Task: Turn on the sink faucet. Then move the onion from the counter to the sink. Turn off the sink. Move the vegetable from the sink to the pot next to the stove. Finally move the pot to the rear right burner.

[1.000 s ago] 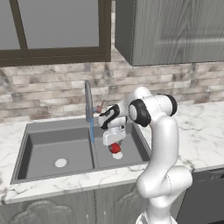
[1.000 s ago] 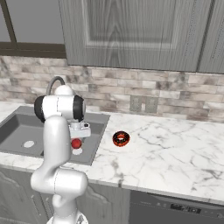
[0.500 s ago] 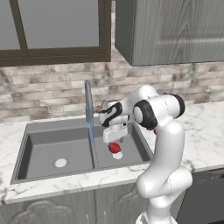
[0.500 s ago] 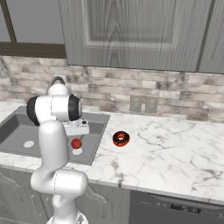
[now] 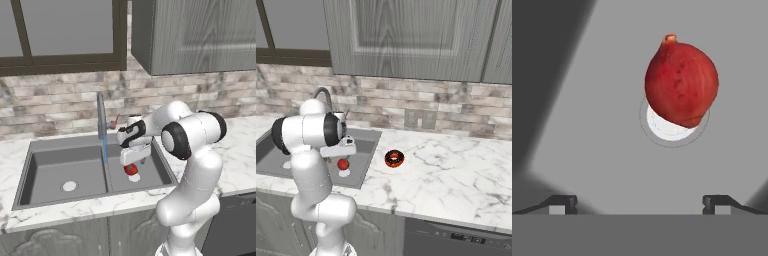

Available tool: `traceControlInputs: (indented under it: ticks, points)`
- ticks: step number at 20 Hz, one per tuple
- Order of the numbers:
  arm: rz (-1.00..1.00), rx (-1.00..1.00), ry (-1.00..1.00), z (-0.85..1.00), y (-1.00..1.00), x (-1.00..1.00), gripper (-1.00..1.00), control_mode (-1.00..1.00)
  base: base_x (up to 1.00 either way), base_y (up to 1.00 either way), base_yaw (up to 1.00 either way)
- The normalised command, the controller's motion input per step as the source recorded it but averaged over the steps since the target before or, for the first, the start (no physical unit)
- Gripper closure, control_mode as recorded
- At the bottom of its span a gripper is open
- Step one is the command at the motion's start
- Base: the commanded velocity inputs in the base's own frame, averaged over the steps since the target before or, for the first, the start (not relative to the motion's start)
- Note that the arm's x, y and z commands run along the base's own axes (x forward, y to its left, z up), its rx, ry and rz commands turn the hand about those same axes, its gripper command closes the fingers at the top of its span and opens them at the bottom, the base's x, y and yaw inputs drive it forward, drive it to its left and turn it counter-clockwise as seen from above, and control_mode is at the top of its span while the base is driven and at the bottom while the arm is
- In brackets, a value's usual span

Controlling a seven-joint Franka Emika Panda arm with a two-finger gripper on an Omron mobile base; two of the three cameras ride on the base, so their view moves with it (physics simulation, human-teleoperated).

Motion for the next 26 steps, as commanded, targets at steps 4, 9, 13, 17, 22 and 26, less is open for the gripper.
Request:
traceControlInputs:
  ticks: [4,9,13,17,22,26]
  points:
    - [-0.07,0.00,-0.08,0.35,-0.08,-0.23,-1.00,-1.00,0.00,0.00,0.00]
    - [-0.05,0.01,-0.08,0.34,-0.11,-0.04,-1.00,-1.00,0.00,0.00,0.00]
    - [0.00,0.06,-0.14,0.30,-0.15,0.00,-1.00,-1.00,0.00,0.00,0.00]
    - [0.05,0.12,-0.20,0.25,-0.09,-0.04,-1.00,-1.00,0.00,0.00,0.00]
    - [0.14,0.12,-0.22,0.21,0.00,-0.15,-1.00,-1.00,0.00,0.00,0.00]
    - [0.19,0.13,-0.24,0.22,0.00,-0.19,-1.00,-1.00,0.00,0.00,0.00]
